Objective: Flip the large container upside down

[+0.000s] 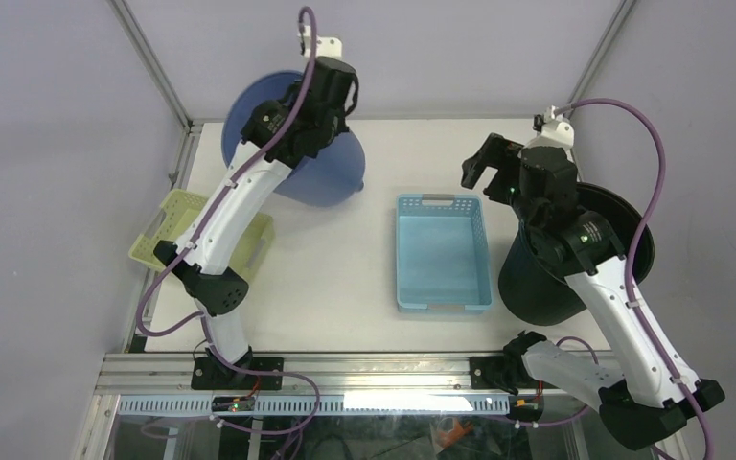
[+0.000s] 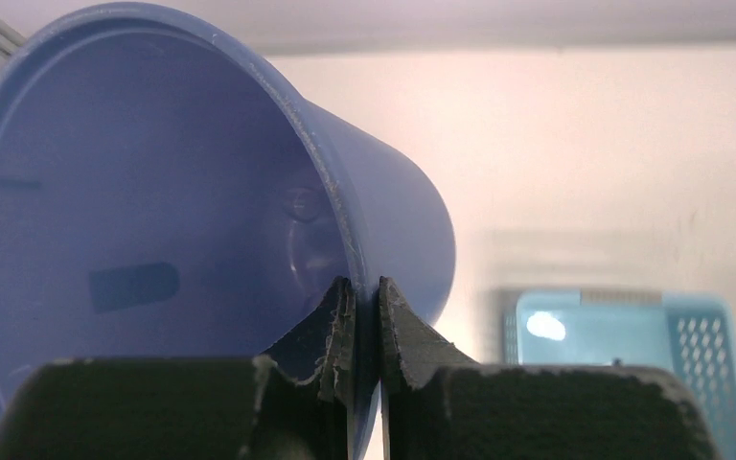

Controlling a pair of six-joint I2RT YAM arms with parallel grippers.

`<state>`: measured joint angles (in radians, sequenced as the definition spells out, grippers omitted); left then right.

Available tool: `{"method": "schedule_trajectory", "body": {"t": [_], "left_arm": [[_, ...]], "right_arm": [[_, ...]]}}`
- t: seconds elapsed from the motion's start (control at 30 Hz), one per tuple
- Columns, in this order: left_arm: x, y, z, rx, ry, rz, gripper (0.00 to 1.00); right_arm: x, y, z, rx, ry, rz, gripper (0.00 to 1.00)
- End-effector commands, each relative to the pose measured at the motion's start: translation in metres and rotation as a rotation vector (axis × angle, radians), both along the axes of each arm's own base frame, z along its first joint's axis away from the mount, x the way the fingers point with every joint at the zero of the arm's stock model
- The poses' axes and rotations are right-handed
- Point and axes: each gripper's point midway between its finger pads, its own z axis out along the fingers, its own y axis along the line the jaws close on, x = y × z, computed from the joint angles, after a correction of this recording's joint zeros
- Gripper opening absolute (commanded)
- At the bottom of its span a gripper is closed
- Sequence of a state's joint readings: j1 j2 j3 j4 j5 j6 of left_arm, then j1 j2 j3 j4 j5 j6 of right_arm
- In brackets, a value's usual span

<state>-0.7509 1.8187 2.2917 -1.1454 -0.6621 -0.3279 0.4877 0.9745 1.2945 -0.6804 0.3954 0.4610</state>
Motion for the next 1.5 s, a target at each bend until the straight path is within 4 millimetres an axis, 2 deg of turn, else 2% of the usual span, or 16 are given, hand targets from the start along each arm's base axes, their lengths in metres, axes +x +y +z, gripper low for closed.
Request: {"method": "schedule_trajectory", "body": {"t": [0.0, 0.1, 0.23, 0.37, 0.53, 0.6, 0.77, 0.83, 1.0, 1.27, 1.33, 1.37, 1.43, 1.47], "left_arm": [[0.028, 0.009, 0.09, -0.204, -0.26, -0.008, 0.0], [0.038, -0.001, 0.102, -0.324, -0.266, -0.118, 0.0], [0.054, -0.016, 0.107, -0.475, -0.259, -0.235, 0.0], [0.069, -0.034, 0.103, -0.576, -0.223, -0.343, 0.0], [0.094, -0.039, 0.092, -0.776, -0.175, -0.394, 0.0], [0.1, -0.039, 0.086, -0.873, -0.17, -0.401, 0.0], [0.114, -0.044, 0.051, -0.993, -0.095, -0.392, 0.0], [0.12, -0.039, 0.036, -1.031, -0.077, -0.384, 0.0], [0.131, -0.028, -0.024, -1.154, 0.043, -0.336, 0.0], [0.124, -0.016, -0.111, -0.97, 0.196, -0.256, 0.0], [0.121, -0.016, -0.124, -0.919, 0.235, -0.268, 0.0], [0.12, -0.017, -0.124, -0.901, 0.241, -0.28, 0.09], [0.12, -0.016, -0.122, -0.861, 0.239, -0.298, 0.38], [0.121, -0.014, -0.119, -0.842, 0.234, -0.303, 0.49]], "right_arm": [[0.0, 0.023, -0.005, 0.028, 0.028, 0.119, 0.99], [-0.004, 0.054, -0.015, 0.014, 0.072, 0.312, 0.99], [-0.004, 0.07, -0.031, 0.016, 0.176, 0.399, 0.99], [0.004, 0.069, -0.048, 0.058, 0.294, 0.408, 0.96], [0.016, 0.065, -0.051, 0.223, 0.289, 0.432, 0.97], [0.022, 0.058, -0.055, 0.237, 0.29, 0.403, 0.97], [0.033, 0.049, -0.065, 0.252, 0.319, 0.389, 0.98], [0.037, 0.05, -0.067, 0.265, 0.319, 0.392, 0.98], [0.051, 0.055, -0.071, 0.292, 0.313, 0.398, 0.98], [0.087, 0.049, -0.071, 0.29, 0.308, 0.328, 0.98], [0.096, 0.044, -0.073, 0.304, 0.311, 0.308, 0.98], [0.101, 0.043, -0.072, 0.313, 0.306, 0.303, 0.98], [0.109, 0.04, -0.07, 0.322, 0.299, 0.29, 0.98], [0.113, 0.039, -0.069, 0.324, 0.295, 0.283, 0.98]]}}
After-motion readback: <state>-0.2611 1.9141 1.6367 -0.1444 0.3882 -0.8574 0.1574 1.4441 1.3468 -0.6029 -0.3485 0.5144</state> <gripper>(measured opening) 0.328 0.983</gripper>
